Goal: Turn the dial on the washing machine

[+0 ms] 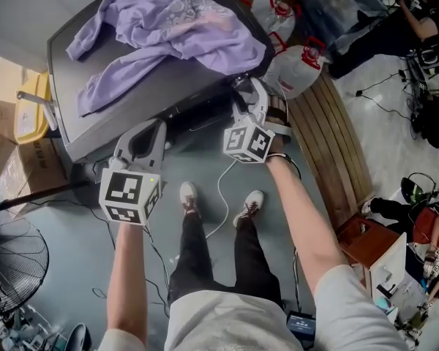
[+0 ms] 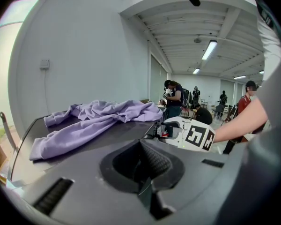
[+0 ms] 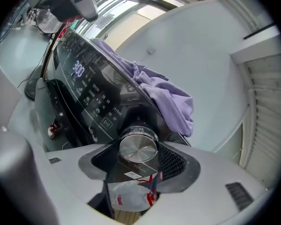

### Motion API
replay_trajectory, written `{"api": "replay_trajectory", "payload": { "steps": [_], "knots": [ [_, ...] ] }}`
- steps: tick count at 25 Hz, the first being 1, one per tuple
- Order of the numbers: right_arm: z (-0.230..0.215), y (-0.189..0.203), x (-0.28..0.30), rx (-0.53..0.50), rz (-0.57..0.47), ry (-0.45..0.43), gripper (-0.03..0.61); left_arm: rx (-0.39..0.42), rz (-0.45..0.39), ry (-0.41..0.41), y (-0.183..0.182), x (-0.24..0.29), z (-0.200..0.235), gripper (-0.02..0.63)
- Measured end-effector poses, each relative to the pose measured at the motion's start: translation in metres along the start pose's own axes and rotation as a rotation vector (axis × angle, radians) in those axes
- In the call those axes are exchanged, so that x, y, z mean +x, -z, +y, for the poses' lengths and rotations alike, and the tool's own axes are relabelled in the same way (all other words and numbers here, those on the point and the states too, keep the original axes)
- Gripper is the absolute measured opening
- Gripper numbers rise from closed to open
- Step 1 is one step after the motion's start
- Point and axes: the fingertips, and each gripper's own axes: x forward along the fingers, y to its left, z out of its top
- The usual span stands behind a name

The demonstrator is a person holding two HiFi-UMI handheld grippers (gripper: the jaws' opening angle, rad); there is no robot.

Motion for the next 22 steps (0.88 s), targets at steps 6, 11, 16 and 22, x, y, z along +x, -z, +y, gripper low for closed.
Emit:
{"api": "replay_trajectory", "payload": {
  "steps": [6, 11, 16, 22],
  "knots": [
    [0.003, 0.002, -0.001, -0.174, -0.025, 0.034, 0.278, 0.000, 0.003, 0.000, 0.004, -0.001, -0.003, 0.015],
    [0.005, 0.000, -0.004, -0.299, -0.048, 0.013, 0.275, 0.002, 0.009, 0.002, 0.008, -0.003, -0.005, 0.015],
    [0.006, 0.001, -0.005, -0.376, -0.061, 0.001, 0.272, 0.005, 0.009, 0.007, 0.007, -0.001, -0.008, 0.015],
    [0.002, -0.004, -0.015, -0.249, -0.073, -0.062, 0.273, 0.007, 0.009, 0.010, -0.001, 0.000, -0.010, 0.015]
  ]
}}
